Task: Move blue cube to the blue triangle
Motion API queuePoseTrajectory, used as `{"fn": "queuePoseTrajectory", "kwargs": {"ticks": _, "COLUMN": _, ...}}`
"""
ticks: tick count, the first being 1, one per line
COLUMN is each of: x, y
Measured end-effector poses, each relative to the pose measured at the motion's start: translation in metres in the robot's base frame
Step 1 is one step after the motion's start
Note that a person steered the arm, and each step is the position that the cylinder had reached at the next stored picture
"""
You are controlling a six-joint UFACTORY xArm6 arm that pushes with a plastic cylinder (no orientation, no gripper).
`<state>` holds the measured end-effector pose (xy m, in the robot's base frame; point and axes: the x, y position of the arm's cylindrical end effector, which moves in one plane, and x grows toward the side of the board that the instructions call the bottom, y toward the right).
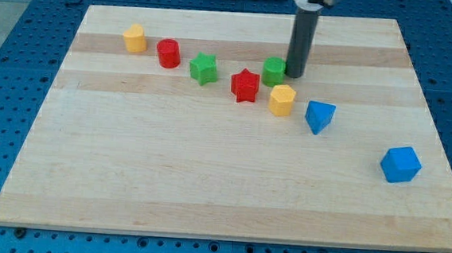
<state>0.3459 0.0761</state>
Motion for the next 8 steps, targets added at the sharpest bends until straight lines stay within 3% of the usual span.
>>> {"fn": "queuePoseTrajectory", "kwargs": {"ticks": 2, "x": 0.004, "y": -0.039}}
{"fn": "queuePoseTrajectory", "kwargs": {"ticks": 3, "x": 0.001, "y": -0.023}}
{"fn": "queuePoseTrajectory", "kwargs": {"ticks": 4, "x": -0.004, "y": 0.006}}
{"fn": "queuePoseTrajectory", "kwargs": {"ticks": 6, "x": 0.018, "y": 0.124}}
{"fn": "queuePoseTrajectory", "kwargs": {"ticks": 7, "x": 0.056, "y": 0.186}}
{"fn": "queuePoseTrajectory", "kwargs": {"ticks": 8, "x": 0.113, "y": 0.206}}
